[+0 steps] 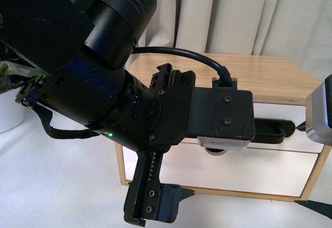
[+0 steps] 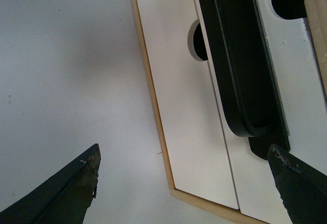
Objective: Pull drawer
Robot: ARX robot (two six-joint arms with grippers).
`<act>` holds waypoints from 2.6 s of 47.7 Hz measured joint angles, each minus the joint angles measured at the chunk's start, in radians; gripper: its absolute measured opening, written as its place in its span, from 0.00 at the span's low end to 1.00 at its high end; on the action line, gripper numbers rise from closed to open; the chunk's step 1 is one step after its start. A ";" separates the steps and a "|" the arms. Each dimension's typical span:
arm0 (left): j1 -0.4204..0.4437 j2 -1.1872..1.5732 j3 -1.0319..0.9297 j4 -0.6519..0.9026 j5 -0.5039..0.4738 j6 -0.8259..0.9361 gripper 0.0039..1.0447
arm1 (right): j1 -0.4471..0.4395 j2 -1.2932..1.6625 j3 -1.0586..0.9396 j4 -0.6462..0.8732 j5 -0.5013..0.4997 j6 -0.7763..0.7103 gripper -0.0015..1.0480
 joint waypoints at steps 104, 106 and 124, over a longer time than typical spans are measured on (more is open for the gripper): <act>0.013 0.017 0.009 -0.106 -0.018 0.078 0.94 | 0.048 0.249 0.186 -0.140 -0.104 -0.027 0.91; 0.014 0.012 0.005 -0.116 -0.015 0.084 0.94 | 0.050 0.243 0.183 -0.151 -0.105 -0.033 0.91; 0.026 -0.078 -0.082 -0.174 0.001 0.201 0.94 | 0.075 0.133 0.121 -0.280 -0.103 -0.110 0.91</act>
